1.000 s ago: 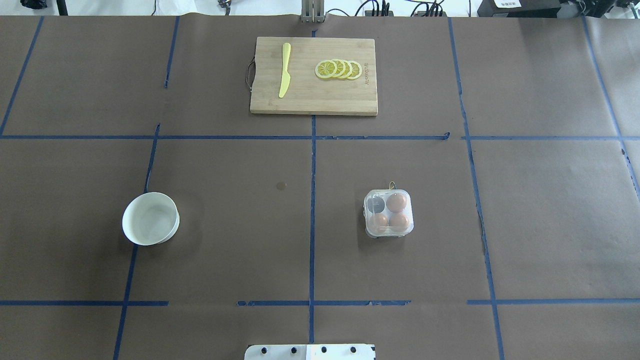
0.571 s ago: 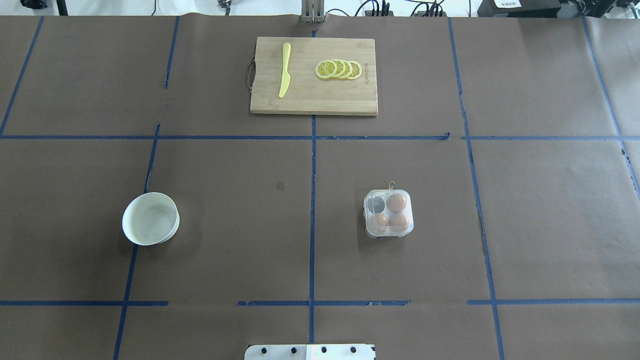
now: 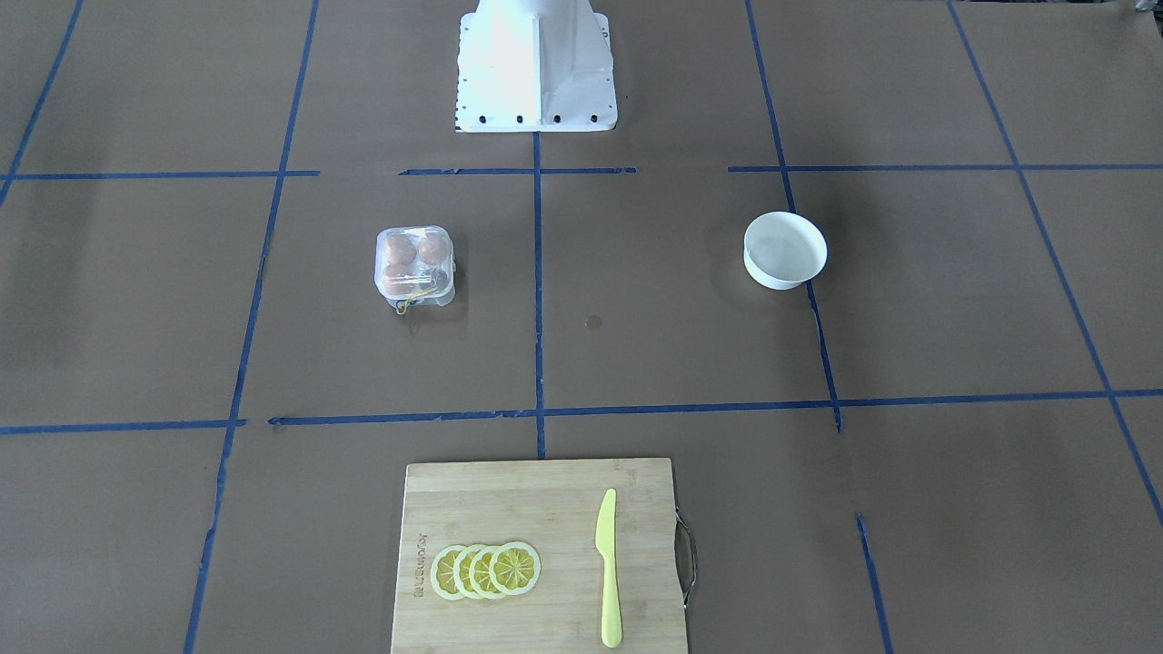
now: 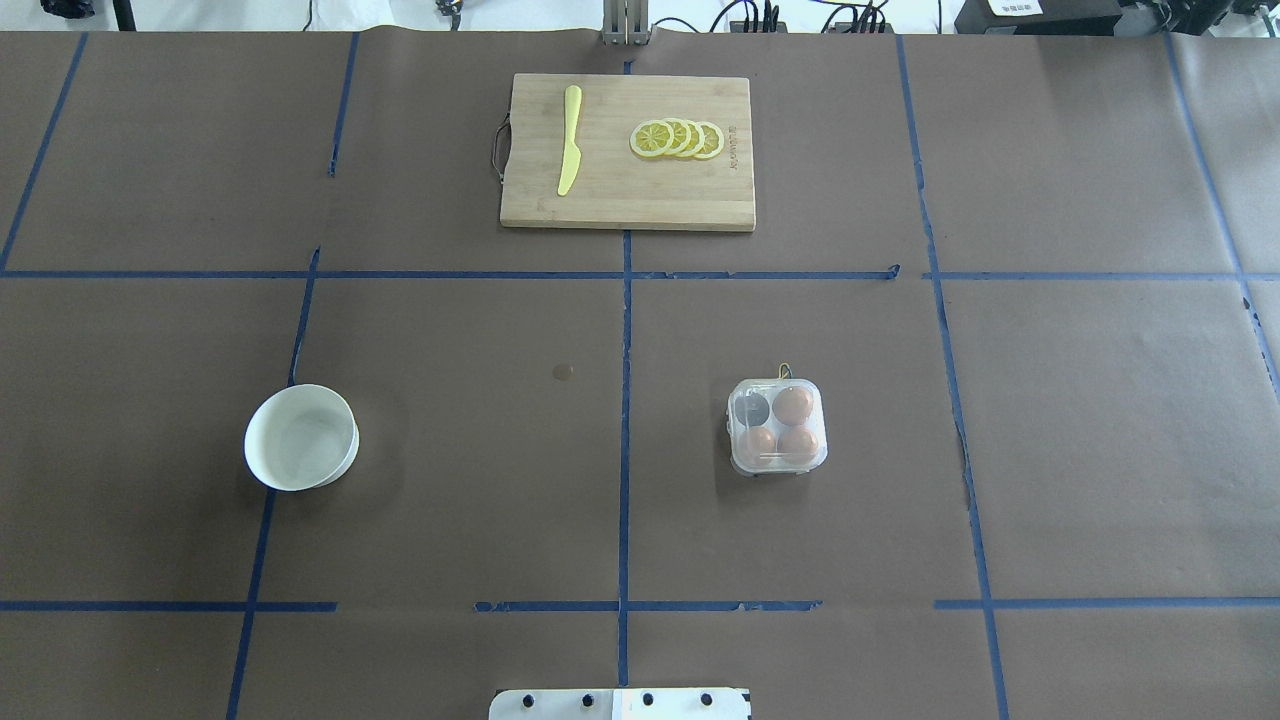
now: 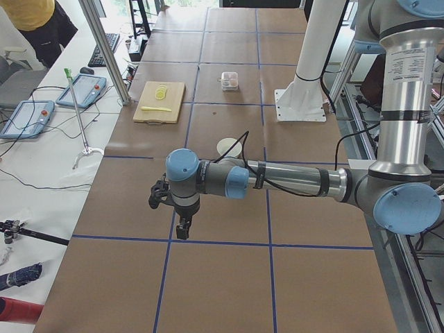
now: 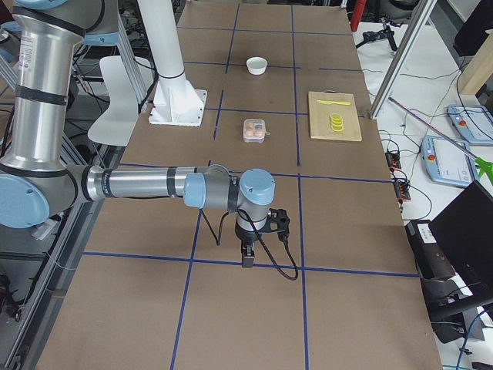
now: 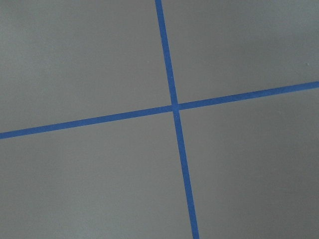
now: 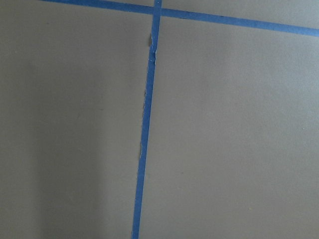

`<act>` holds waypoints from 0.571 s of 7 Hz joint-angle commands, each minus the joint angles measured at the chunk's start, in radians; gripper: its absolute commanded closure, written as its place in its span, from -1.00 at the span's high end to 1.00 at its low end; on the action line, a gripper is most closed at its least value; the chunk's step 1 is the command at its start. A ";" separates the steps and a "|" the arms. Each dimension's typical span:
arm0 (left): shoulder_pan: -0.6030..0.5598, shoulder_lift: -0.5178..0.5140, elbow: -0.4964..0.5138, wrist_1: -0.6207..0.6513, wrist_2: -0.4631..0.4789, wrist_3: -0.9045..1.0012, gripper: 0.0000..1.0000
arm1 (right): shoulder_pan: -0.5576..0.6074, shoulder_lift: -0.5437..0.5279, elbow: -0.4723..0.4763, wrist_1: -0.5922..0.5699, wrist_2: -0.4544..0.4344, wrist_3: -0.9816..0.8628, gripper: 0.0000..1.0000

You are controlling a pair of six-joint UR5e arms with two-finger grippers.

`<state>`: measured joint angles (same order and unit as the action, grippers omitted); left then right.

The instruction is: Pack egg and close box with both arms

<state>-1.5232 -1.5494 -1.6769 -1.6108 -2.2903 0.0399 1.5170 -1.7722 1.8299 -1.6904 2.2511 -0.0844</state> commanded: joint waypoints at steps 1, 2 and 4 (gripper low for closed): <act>0.000 0.002 0.003 0.000 0.000 0.000 1.00 | 0.000 -0.001 -0.010 0.002 0.007 0.002 1.00; 0.000 0.000 0.002 0.000 0.000 0.000 1.00 | 0.000 -0.001 -0.017 0.000 0.016 0.002 1.00; 0.000 0.002 0.002 0.000 0.000 0.000 1.00 | 0.000 -0.001 -0.015 0.002 0.021 0.000 1.00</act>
<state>-1.5232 -1.5483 -1.6749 -1.6107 -2.2902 0.0399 1.5171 -1.7732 1.8153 -1.6893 2.2684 -0.0839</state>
